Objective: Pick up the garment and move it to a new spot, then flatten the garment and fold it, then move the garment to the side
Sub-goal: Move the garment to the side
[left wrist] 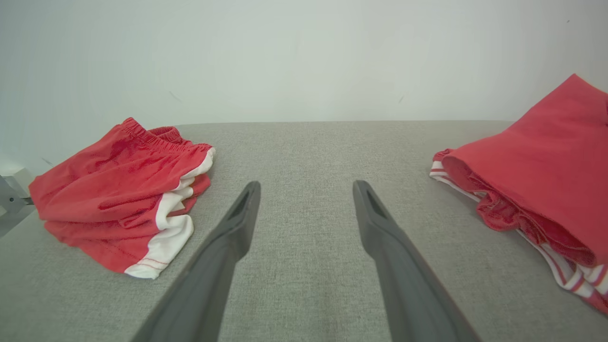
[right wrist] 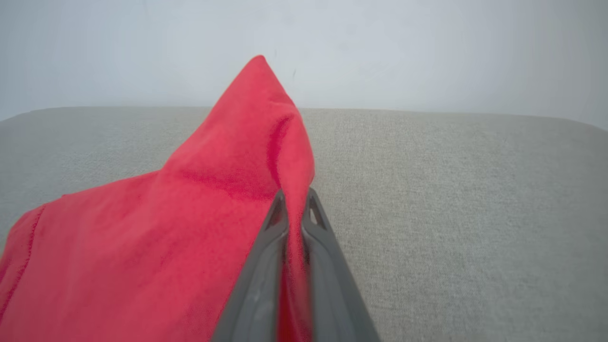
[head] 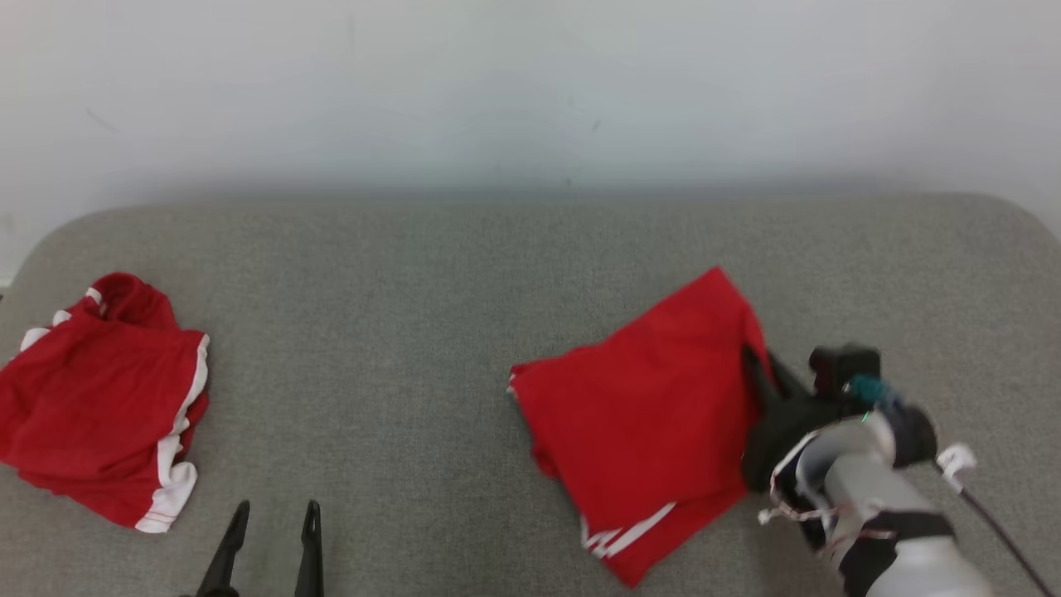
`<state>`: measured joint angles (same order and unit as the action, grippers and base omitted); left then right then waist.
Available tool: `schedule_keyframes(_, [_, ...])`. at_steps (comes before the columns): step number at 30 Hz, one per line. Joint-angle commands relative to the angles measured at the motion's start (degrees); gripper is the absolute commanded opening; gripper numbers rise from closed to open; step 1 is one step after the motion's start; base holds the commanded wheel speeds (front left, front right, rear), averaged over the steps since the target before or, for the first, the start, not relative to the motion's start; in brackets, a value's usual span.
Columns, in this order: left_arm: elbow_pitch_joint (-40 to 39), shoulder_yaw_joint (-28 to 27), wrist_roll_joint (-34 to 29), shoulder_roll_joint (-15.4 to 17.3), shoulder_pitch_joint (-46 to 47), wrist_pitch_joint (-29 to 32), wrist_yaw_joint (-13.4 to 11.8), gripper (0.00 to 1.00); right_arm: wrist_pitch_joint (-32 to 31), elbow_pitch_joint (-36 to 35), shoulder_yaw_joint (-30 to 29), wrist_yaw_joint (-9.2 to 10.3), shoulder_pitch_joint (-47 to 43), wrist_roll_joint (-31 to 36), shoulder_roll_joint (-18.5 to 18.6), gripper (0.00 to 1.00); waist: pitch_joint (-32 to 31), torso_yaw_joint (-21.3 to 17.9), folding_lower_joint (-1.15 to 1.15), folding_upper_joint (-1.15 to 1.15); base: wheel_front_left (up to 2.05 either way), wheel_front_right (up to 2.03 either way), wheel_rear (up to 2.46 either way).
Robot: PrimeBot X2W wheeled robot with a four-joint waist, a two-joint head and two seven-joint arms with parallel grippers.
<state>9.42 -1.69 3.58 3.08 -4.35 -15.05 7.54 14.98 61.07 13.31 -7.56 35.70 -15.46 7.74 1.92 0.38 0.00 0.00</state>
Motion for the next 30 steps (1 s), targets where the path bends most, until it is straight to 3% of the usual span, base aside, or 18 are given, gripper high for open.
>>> schedule_keyframes(1, [-1.0,0.4,0.7,0.4,1.8,-0.2,-0.1,1.00,0.3,0.2,0.2,0.11,3.0,0.7,1.7,0.00,3.0,-0.9,0.00,0.00,0.00,0.00,0.00])
schedule_keyframes(10, [-4.6,1.6,1.8,2.4,6.0,-0.2,-0.1,1.00,0.1,4.9,1.4,0.11,14.7,4.3,10.1,0.00,10.7,-1.3,0.00,0.00,0.00,0.00,0.00])
schedule_keyframes(20, [-8.5,1.9,2.9,4.8,9.6,-0.2,-0.1,1.00,0.0,8.9,-1.8,0.11,23.5,7.5,21.3,0.00,18.1,-2.7,0.00,0.00,0.00,0.00,0.00])
schedule_keyframes(30, [-12.1,2.2,3.4,7.9,11.9,-0.2,-0.1,1.00,-0.4,10.2,-4.5,0.11,28.9,12.2,28.2,0.00,23.5,-3.3,0.00,0.00,0.00,0.00,0.00])
